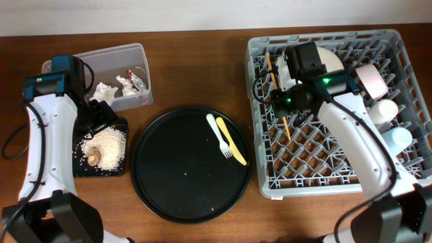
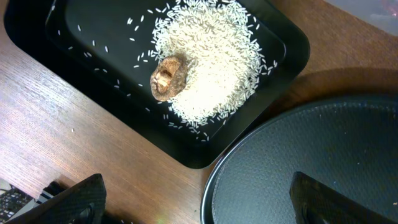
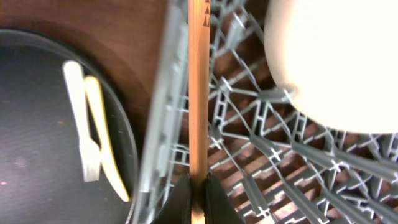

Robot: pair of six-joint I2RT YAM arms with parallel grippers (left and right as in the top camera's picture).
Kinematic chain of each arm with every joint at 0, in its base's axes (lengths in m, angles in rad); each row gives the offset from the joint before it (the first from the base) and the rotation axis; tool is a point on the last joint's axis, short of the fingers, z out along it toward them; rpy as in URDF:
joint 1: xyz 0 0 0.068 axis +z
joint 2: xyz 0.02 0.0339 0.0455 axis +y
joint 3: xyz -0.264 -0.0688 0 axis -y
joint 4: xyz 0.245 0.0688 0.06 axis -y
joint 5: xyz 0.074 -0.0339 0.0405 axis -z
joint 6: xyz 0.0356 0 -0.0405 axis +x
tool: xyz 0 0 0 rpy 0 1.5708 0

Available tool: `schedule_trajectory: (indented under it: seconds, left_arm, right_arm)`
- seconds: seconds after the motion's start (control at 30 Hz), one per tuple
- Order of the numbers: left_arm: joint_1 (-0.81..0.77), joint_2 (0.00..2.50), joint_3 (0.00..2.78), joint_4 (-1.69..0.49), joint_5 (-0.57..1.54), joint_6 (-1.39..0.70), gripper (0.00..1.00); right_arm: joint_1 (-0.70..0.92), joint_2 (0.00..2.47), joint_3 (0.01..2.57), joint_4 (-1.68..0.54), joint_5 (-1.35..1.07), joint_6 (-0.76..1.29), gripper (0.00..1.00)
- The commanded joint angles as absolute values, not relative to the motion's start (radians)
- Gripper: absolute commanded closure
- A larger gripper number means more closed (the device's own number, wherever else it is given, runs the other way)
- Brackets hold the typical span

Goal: Sort waste into correct bins and load items into the dishwasher rack

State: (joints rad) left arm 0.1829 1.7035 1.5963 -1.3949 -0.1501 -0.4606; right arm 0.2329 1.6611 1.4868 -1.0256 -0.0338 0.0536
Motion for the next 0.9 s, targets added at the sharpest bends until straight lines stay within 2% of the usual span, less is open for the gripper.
schedule_trajectory:
  seconds: [0.0, 0.13, 0.17, 0.2, 0.23, 0.27, 0.3, 0.37, 0.43, 0.53, 0.7, 0.87]
  left_arm:
    - [0.183, 1.686, 1.604, -1.396, -0.154, -0.451, 0.06]
    - [0.183, 1.686, 1.604, -1.396, -0.154, -0.451, 0.06]
    - [0.183, 1.686, 1.604, -1.396, -0.154, -0.451, 0.06]
    - [0.183, 1.686, 1.604, -1.396, -0.154, -0.451, 0.06]
    - [0.183, 1.686, 1.604, -1.396, -0.155, -0.451, 0.06]
    - [0.183, 1.686, 1.604, -1.396, -0.154, -0.451, 0.06]
    - [0.183, 1.686, 1.604, -1.396, -0.154, -0.451, 0.06]
    - [0.183, 1.686, 1.604, -1.395, -0.154, -0.451, 0.06]
    - [0.183, 1.686, 1.604, -1.396, -0.154, -0.451, 0.06]
    - [0.183, 1.686, 1.604, -1.391, -0.154, -0.451, 0.06]
    - [0.183, 1.686, 1.604, -1.389, -0.154, -0.451, 0.06]
    - [0.183, 1.686, 1.604, -1.388, -0.154, -0.451, 0.06]
  right_arm:
    - [0.223, 1.732, 1.401, -1.014, -0.067, 0.086, 0.96]
    - [0.223, 1.765, 1.390, -1.007, -0.097, 0.114, 0.96]
    - [0.223, 1.765, 1.390, -1.007, -0.109, 0.115, 0.87]
    - [0.223, 1.765, 1.390, -1.007, -0.132, 0.114, 0.75]
    - [0.223, 1.765, 1.390, -1.007, -0.149, 0.114, 0.56]
    - [0.223, 1.765, 1.390, -1.007, -0.151, 0.114, 0.52]
    - [0.223, 1.762, 1.396, -1.007, -0.154, 0.113, 0.55]
    - [0.228, 1.739, 1.473, -1.034, -0.154, 0.109, 0.55]
    - [0.292, 1.723, 1.567, -1.040, -0.150, 0.082, 0.54]
    - [0.440, 1.758, 1.560, -0.995, -0.146, 0.079, 0.53]
    - [0.617, 2.035, 1.548, -0.927, -0.146, 0.087, 0.57]
    - [0.622, 2.178, 1.548, -0.893, -0.146, 0.087, 0.57]
